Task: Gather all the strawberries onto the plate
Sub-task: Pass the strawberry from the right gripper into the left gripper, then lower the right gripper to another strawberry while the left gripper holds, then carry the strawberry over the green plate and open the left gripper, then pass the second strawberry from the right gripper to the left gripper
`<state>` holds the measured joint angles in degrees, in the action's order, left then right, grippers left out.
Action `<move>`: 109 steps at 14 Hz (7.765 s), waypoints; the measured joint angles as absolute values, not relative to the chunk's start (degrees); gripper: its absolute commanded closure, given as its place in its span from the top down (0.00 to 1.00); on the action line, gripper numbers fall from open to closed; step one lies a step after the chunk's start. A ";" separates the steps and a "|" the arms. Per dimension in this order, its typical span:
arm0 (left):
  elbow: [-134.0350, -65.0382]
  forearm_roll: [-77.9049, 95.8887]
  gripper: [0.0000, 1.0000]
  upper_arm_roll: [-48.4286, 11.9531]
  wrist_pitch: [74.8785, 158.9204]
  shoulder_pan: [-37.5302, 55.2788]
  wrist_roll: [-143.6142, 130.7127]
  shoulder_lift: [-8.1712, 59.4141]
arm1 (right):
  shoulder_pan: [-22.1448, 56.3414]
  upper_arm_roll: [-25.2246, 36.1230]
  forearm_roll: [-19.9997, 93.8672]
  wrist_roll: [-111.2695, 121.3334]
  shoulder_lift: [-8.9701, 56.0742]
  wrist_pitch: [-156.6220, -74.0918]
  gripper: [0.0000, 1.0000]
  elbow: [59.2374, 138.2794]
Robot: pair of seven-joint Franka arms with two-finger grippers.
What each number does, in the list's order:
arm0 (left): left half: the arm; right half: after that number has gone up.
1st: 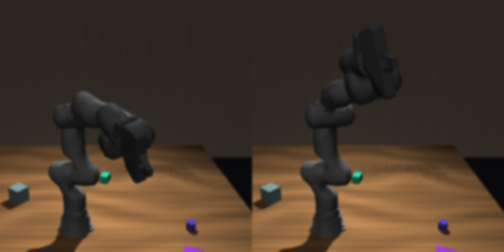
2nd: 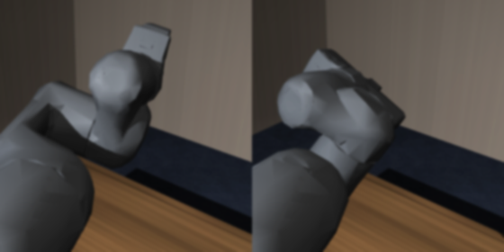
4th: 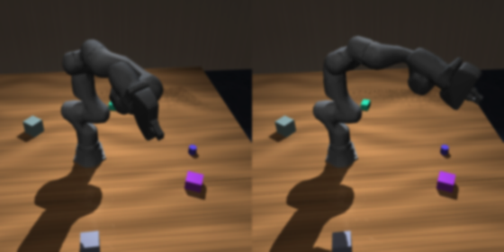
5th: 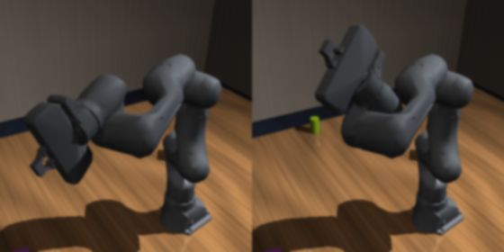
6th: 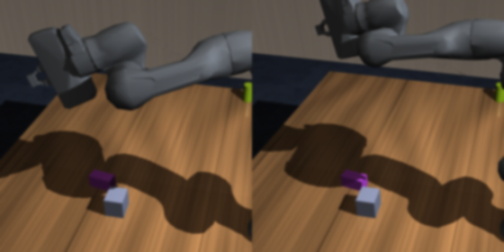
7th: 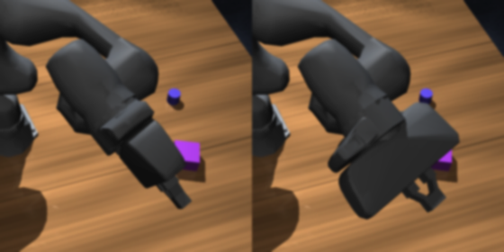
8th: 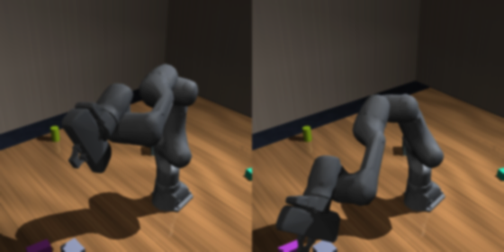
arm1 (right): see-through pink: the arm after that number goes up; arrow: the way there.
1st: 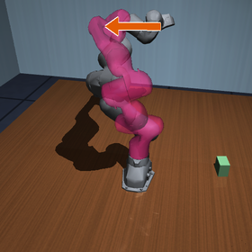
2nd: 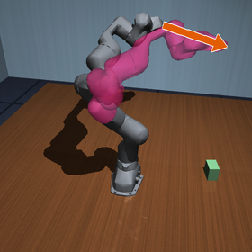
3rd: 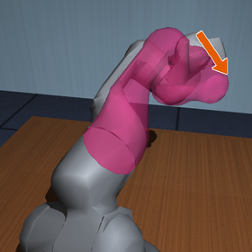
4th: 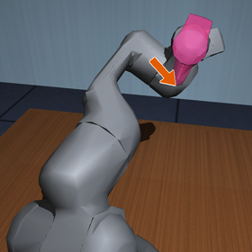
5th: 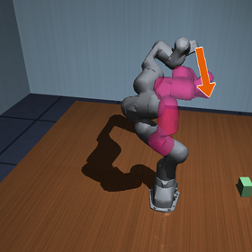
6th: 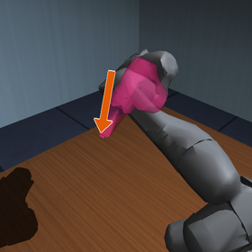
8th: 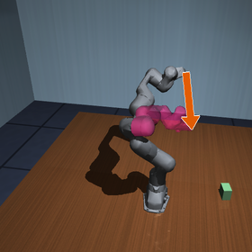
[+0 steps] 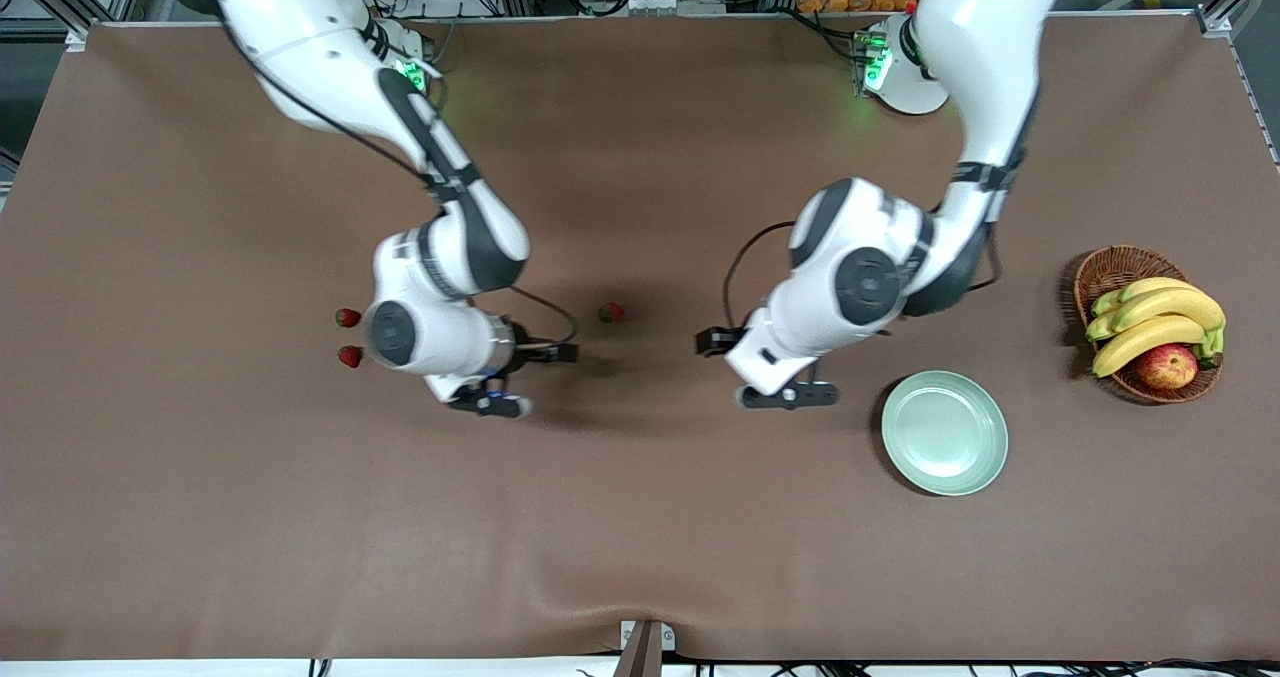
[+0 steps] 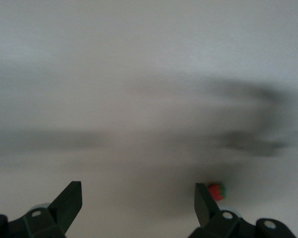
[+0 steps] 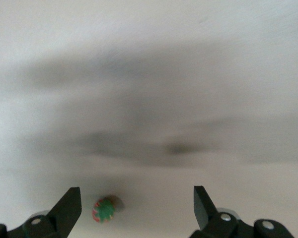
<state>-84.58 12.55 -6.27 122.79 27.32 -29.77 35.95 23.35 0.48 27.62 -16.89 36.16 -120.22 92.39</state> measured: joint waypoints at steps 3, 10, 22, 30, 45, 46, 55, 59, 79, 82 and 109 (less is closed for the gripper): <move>-84.40 11.64 1.00 -6.09 131.02 33.30 -34.01 40.19 | 17.31 1.65 23.43 -13.97 32.74 -111.37 1.00 93.10; -82.51 0.25 1.00 -2.56 138.37 44.98 -41.55 45.88 | 7.76 1.99 11.01 -2.58 29.38 -110.03 1.00 98.33; -78.92 -1.23 0.94 2.76 139.36 53.69 -42.72 51.49 | -1.08 1.90 9.35 16.50 31.27 -120.65 1.00 104.89; -79.23 -1.24 0.69 2.76 139.13 53.91 -43.08 51.70 | -0.08 1.25 9.10 16.07 33.60 -120.81 1.00 106.40; -78.32 -1.27 0.00 7.23 126.69 51.52 -50.94 48.10 | 0.64 1.19 7.76 15.70 33.79 -121.92 0.08 106.95; -78.27 -1.27 0.00 8.71 125.67 49.93 -50.94 46.73 | 0.67 1.18 7.64 15.82 33.77 -121.92 0.04 106.95; -78.35 -1.33 0.00 15.39 114.50 31.61 -50.67 42.39 | 1.95 0.73 8.01 16.08 32.58 -122.61 0.00 101.47; -79.13 -1.35 0.00 15.22 114.15 22.30 -50.10 42.20 | 7.96 0.28 18.01 11.81 31.72 -122.60 0.00 99.17; -84.18 -0.85 1.00 8.71 123.41 24.92 -46.12 40.87 | 36.40 0.03 35.21 -8.45 39.89 -129.44 0.76 98.12; -84.19 -0.85 1.00 7.06 122.90 28.37 -46.14 39.91 | 36.13 1.11 35.22 -8.45 39.82 -130.09 1.00 97.36; -78.75 -1.06 0.81 -1.40 136.27 51.10 -66.06 51.31 | 3.25 6.78 10.05 11.35 30.20 -112.72 1.00 107.67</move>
<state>-78.75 -1.06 -1.40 136.27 51.10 -66.06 51.31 3.25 6.78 10.05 11.35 30.20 -112.72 107.67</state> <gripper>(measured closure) 0.000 0.000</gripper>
